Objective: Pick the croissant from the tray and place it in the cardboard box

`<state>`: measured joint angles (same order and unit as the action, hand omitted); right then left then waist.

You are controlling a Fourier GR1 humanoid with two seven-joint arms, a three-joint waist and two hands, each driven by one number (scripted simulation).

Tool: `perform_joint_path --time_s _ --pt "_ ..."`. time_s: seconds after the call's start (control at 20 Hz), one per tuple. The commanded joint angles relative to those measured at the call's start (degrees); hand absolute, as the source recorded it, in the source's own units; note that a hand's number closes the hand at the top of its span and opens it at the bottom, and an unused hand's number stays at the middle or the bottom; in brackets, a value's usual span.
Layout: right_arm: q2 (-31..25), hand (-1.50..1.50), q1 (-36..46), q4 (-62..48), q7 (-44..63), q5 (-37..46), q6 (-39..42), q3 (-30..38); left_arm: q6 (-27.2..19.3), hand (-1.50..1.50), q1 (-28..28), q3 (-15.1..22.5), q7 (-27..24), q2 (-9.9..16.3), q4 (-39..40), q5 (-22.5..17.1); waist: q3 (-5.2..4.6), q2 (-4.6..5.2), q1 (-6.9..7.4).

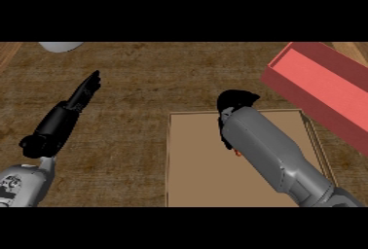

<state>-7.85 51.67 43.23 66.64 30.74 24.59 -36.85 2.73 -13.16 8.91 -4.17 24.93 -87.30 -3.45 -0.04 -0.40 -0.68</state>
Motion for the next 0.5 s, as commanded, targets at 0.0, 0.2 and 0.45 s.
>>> perform_joint_path --time_s 0.0,0.2,0.45 --pt "1.88 -1.50 -2.51 0.76 10.28 1.44 1.53 0.61 1.32 0.00 -2.60 -1.64 -2.26 -0.75 4.33 -0.20 -0.01 0.28 -0.14" --pt "0.66 1.50 -5.76 5.82 3.99 4.01 3.23 -0.50 2.25 0.00 -1.09 -2.29 -1.96 -0.47 3.69 1.01 0.01 0.30 0.24" --pt "-0.51 1.50 -6.65 7.90 0.89 9.85 3.12 -3.12 1.62 0.00 -0.55 -1.64 -1.48 -1.78 1.55 2.46 0.01 0.25 0.41"
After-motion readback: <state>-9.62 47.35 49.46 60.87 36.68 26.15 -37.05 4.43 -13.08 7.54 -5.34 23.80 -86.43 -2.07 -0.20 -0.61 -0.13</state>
